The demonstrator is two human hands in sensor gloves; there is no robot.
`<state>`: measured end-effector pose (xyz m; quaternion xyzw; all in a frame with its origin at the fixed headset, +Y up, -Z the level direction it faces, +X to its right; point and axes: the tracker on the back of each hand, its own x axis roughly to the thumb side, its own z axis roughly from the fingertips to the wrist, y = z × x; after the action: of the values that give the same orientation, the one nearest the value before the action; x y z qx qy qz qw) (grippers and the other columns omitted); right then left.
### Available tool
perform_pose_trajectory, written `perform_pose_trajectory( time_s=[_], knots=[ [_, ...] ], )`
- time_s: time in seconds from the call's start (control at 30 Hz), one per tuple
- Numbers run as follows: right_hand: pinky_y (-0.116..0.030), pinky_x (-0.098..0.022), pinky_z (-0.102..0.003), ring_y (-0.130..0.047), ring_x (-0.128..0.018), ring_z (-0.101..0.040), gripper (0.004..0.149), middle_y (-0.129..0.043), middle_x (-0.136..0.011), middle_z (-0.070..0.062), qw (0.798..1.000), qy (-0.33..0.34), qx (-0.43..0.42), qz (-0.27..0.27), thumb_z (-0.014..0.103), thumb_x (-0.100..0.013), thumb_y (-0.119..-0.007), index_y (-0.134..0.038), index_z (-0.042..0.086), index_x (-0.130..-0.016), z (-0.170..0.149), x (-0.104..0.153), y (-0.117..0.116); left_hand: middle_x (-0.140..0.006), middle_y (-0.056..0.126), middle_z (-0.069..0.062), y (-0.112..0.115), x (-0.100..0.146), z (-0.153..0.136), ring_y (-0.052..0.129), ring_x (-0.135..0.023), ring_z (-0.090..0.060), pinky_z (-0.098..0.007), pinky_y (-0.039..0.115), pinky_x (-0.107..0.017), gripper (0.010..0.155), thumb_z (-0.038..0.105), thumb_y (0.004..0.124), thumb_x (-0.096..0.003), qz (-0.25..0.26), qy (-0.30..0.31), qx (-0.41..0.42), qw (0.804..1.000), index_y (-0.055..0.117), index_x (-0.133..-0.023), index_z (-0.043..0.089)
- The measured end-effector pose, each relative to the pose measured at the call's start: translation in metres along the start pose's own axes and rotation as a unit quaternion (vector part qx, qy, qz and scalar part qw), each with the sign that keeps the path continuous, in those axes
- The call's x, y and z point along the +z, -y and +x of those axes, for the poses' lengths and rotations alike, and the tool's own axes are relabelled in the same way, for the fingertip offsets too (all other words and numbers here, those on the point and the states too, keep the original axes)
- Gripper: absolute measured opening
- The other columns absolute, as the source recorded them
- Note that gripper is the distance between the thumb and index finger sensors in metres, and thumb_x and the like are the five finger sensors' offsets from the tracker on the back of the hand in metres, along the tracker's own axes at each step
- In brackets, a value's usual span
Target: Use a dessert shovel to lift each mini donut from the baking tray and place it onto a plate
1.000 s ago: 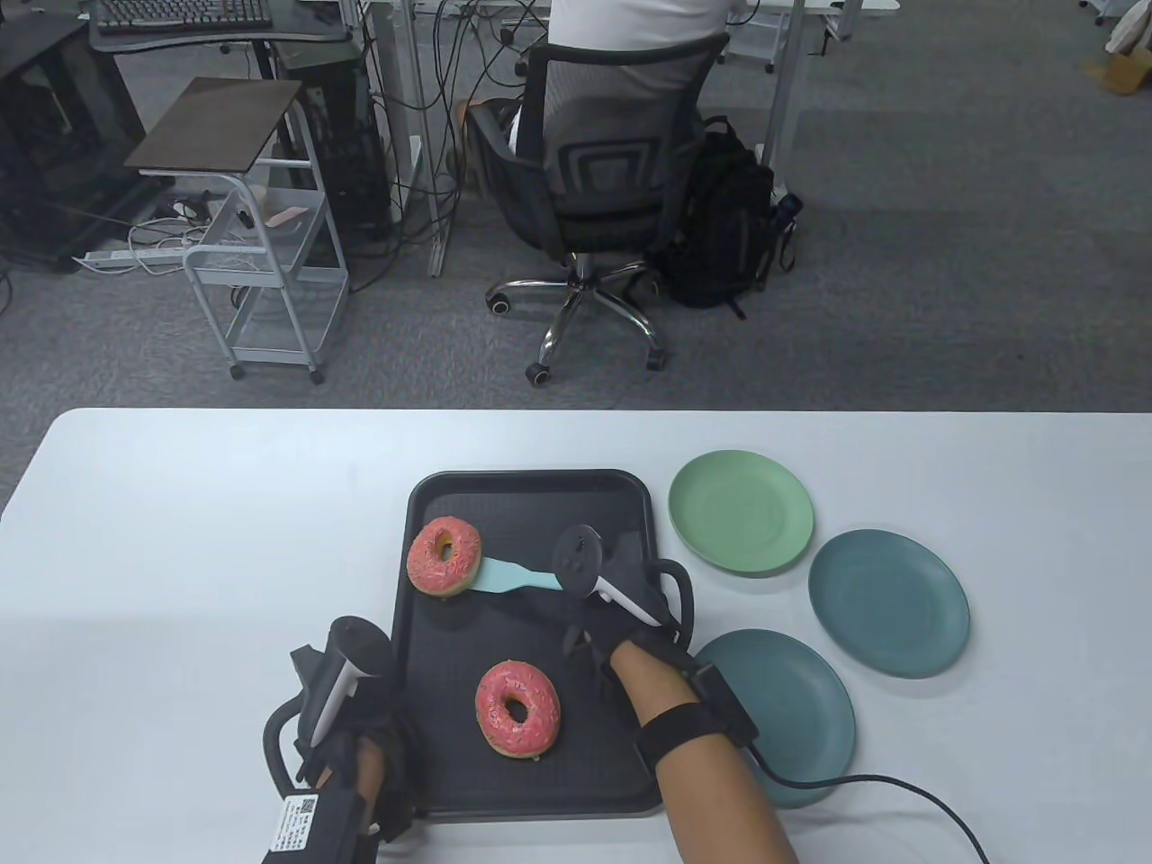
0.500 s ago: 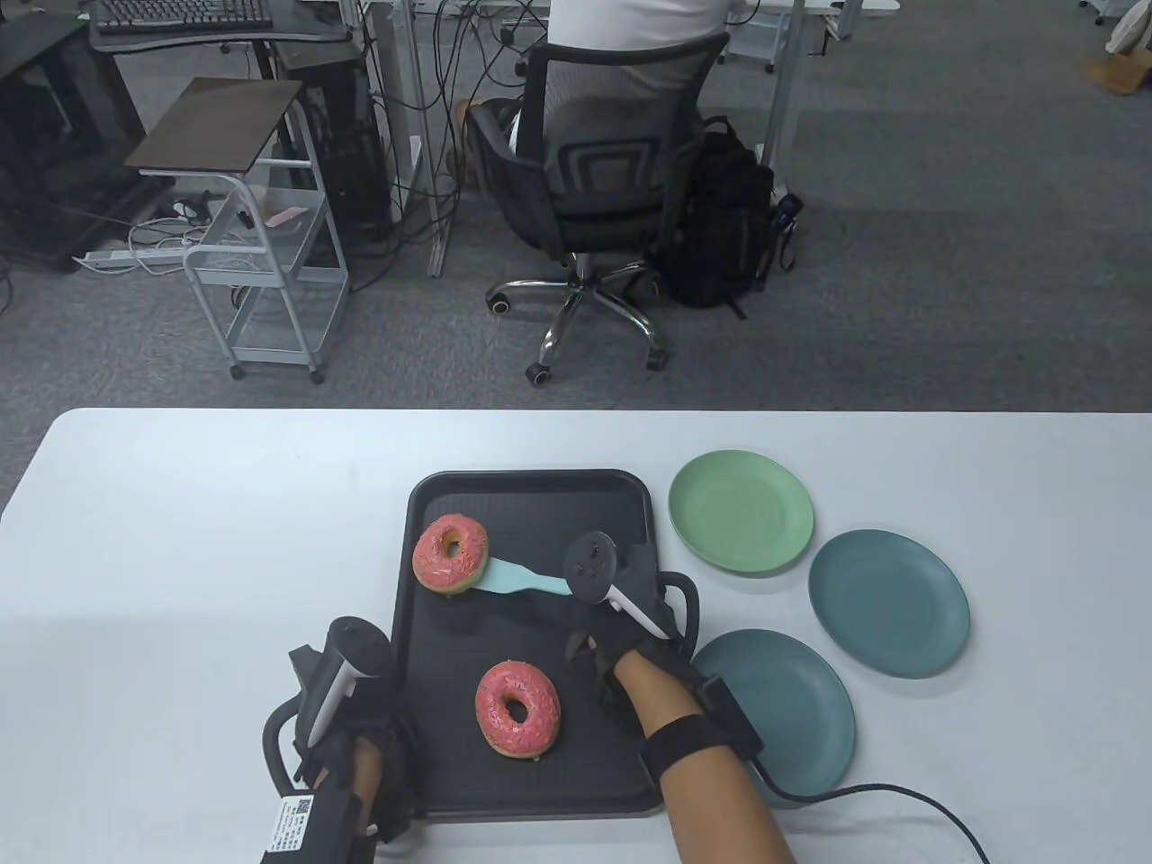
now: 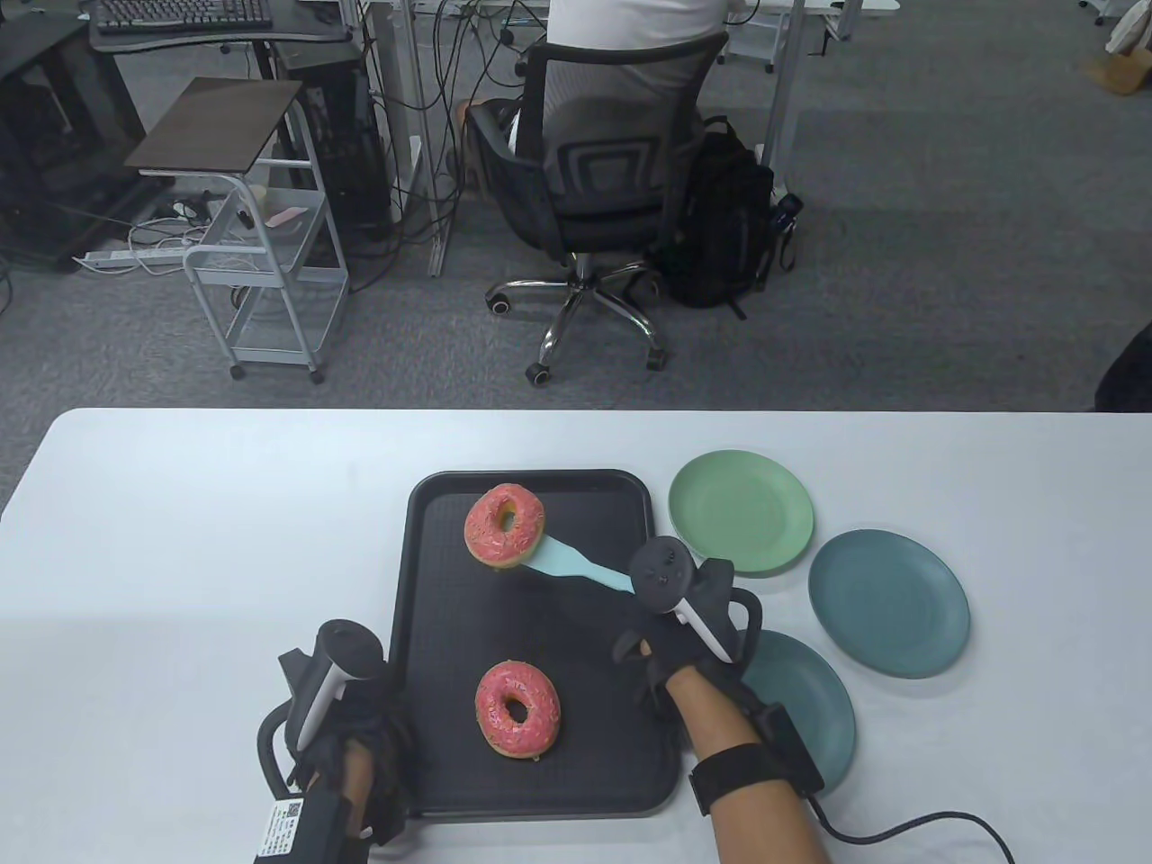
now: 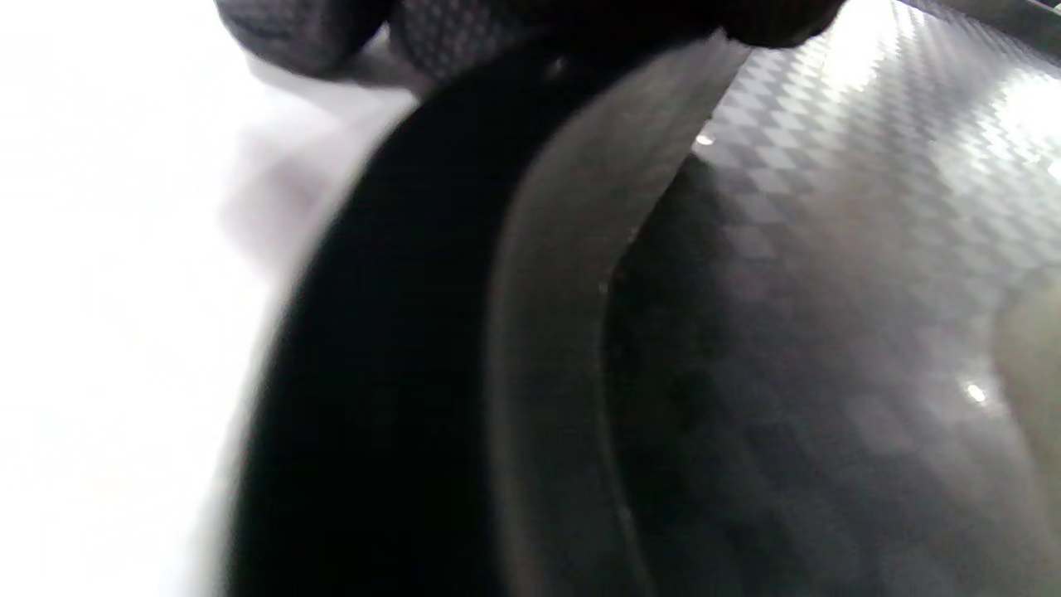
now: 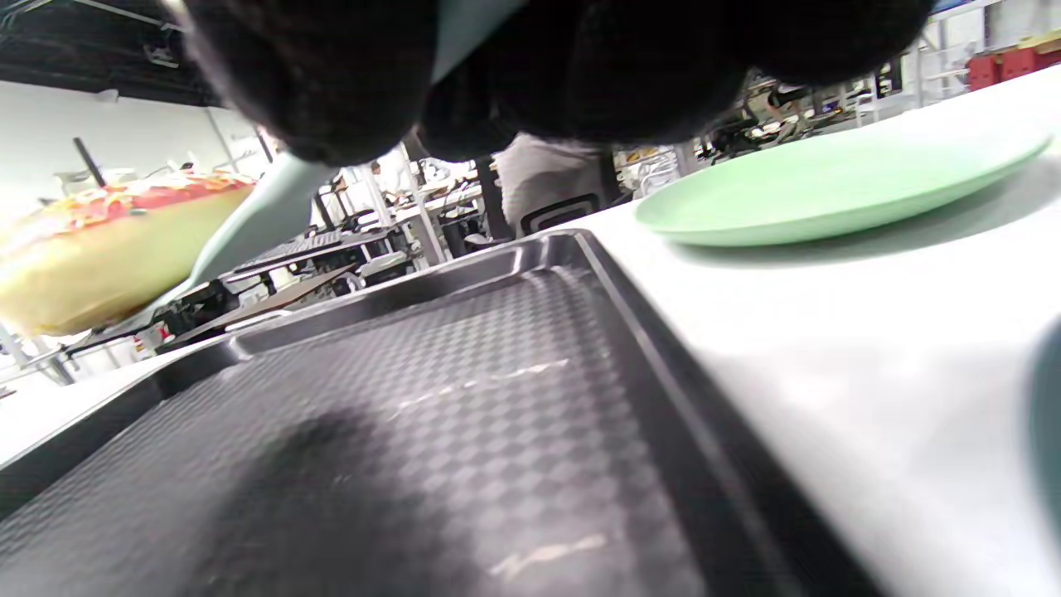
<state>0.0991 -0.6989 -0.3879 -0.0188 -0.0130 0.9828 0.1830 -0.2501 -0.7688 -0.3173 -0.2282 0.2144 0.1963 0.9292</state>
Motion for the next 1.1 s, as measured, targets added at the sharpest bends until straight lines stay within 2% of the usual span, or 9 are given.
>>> perform_pose_trajectory(
  time_s=[0.33,0.63,0.83,1.0,1.1],
  knots=[
    [-0.081,-0.039,-0.047,-0.090,-0.046,-0.028,0.058,-0.086,-0.073,-0.014,0.997,-0.068,-0.016,-0.041,0.037,-0.040,-0.087,-0.075,0.010,-0.090,-0.066,0.033,0.043,-0.079,0.072,0.005,0.000,0.000,-0.001,0.089,-0.054,-0.018,-0.044,0.076,-0.049,0.062,0.043,0.073,-0.0424,-0.002,0.001,0.001,1.000,0.050,-0.099,0.030],
    [-0.084,-0.036,-0.046,-0.091,-0.044,-0.027,0.058,-0.087,-0.072,-0.014,0.982,-0.167,-0.032,-0.079,0.037,-0.040,-0.087,-0.075,0.009,-0.090,-0.158,0.077,0.081,-0.079,0.073,0.005,0.000,0.000,-0.001,0.089,-0.054,-0.018,-0.043,0.076,-0.049,0.063,0.043,0.073,-0.0421,-0.001,0.003,0.000,1.000,0.050,-0.099,0.030],
    [-0.086,-0.034,-0.045,-0.092,-0.043,-0.026,0.058,-0.088,-0.071,-0.015,0.963,-0.246,-0.043,-0.101,0.036,-0.040,-0.089,-0.076,0.008,-0.089,-0.221,0.105,0.095,-0.079,0.072,0.005,0.001,0.000,-0.001,0.089,-0.054,-0.018,-0.043,0.076,-0.049,0.063,0.043,0.073,-0.0423,-0.001,0.003,0.000,1.000,0.050,-0.099,0.030],
    [-0.091,-0.031,-0.042,-0.094,-0.041,-0.025,0.058,-0.089,-0.069,-0.015,0.946,-0.301,-0.045,-0.115,0.035,-0.039,-0.091,-0.077,0.008,-0.088,-0.258,0.118,0.100,-0.079,0.072,0.005,0.001,0.000,-0.001,0.089,-0.054,-0.017,-0.043,0.076,-0.049,0.062,0.043,0.073,-0.0424,0.000,0.003,0.000,1.000,0.050,-0.099,0.030],
    [-0.094,-0.028,-0.041,-0.096,-0.040,-0.023,0.058,-0.090,-0.069,-0.014,0.940,-0.318,-0.041,-0.117,0.035,-0.038,-0.093,-0.078,0.008,-0.087,-0.270,0.121,0.098,-0.079,0.072,0.005,0.001,0.000,-0.001,0.089,-0.054,-0.018,-0.043,0.076,-0.049,0.063,0.043,0.073,-0.0423,0.000,0.004,0.000,1.000,0.050,-0.099,0.030]
  ],
)
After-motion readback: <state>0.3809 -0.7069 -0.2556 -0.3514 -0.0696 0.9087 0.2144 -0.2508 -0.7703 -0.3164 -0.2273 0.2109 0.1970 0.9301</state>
